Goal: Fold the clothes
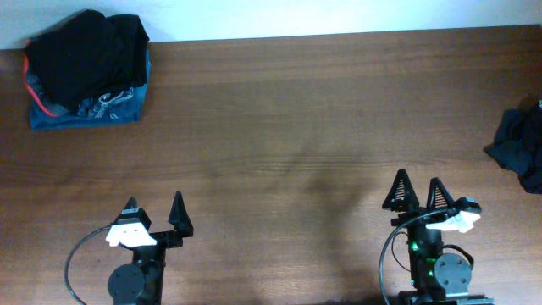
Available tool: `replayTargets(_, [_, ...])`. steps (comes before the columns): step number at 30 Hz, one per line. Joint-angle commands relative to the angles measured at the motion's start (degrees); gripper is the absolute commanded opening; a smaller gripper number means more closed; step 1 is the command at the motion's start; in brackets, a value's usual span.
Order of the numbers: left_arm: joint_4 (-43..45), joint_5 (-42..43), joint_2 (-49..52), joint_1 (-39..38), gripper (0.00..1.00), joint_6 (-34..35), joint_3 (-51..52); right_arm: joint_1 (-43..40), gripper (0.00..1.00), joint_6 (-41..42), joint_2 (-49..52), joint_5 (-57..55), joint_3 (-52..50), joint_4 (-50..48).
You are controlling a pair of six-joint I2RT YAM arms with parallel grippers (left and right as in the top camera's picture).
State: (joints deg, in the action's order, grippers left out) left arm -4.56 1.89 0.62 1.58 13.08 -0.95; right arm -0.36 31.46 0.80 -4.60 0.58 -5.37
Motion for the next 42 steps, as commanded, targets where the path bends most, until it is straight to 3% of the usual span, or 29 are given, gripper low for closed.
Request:
replayTargets(1, [0.0,-0.2,-0.3,0.2,0.99,-0.5,0.4,-0.4,0.99,2.1,-0.4,3.1,-0.3,-0.5])
replayTargets(8, [0.0,-0.2,-0.3,0.2,0.99,-0.5,0.4,-0.4,0.99,1.4,-0.4,11.7,-0.2,-6.2])
replayTargets(13, [0.0,-0.2,-0.3,0.2,0.99,-0.5,0.4,-0.4,0.99,-6.4,-0.4,16.2,2.7,-5.9])
replayTargets(22, [0.0,-0.2,-0.3,0.2,0.99,-0.5,0.4,-0.4,0.99,-20.0,6.3,3.9,19.6,7.6])
replayTargets(26, [0.0,-0.2,-0.3,0.2,0.99,-0.5,0.4,-0.4,0.99,-24.2,16.5,-11.0,29.3,15.0])
replayTargets(31, [0.0,-0.2,-0.3,0.2,0.99,-0.5,0.4,-0.8,0.99,-20.3,32.4,-27.4,41.4,22.2])
replayTargets(37, [0.0,-0.2,-0.3,0.2,0.99,-0.5,0.4,-8.1,0.98,-19.8,55.5,-27.8,59.5,29.0])
replayTargets(42, [0.0,-0.2,-0.3,0.2,0.99,-0.5,0.4,-20.9,0.99,-20.1,77.2,-24.1,81.0,46.2])
